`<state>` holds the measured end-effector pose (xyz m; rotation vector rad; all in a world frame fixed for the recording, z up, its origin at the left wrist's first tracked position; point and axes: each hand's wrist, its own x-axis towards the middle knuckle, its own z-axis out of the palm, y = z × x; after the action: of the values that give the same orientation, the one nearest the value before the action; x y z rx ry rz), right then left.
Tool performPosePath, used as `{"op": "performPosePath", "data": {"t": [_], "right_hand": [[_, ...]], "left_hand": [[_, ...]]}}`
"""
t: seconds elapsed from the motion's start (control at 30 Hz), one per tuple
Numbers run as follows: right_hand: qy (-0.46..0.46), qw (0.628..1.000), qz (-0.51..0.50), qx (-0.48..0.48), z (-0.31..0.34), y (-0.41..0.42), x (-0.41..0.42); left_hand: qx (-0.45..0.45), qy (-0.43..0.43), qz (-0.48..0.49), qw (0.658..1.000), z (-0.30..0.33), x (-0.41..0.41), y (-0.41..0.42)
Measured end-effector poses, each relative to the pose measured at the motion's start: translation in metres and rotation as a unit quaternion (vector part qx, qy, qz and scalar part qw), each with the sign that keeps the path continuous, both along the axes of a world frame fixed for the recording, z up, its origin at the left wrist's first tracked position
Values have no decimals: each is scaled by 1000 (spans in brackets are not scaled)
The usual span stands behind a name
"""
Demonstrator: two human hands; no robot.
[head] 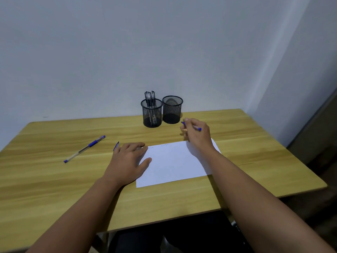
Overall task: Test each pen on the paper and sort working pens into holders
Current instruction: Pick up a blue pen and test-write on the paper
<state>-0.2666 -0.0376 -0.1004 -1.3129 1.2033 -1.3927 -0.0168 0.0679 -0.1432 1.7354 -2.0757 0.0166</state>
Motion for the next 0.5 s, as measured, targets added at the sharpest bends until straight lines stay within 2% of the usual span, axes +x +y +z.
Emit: {"op": "performPosePath", "data": {"t": [0.1,0.23,0.4,0.5], "right_hand": [[-65,997,18,45,-10,-12,7],[-53,996,30,70,-26,-15,4],[27,998,60,21,-29,-8,3],[-8,997,72,36,-30,-5,3]], "left_hand": [[-7,8,-3,1000,-1,2,-1],[-13,10,-2,1000,-3,2,-2],[-27,-5,38,999,-3,1,1],[-30,-11,48,998,-3,1,2]]}}
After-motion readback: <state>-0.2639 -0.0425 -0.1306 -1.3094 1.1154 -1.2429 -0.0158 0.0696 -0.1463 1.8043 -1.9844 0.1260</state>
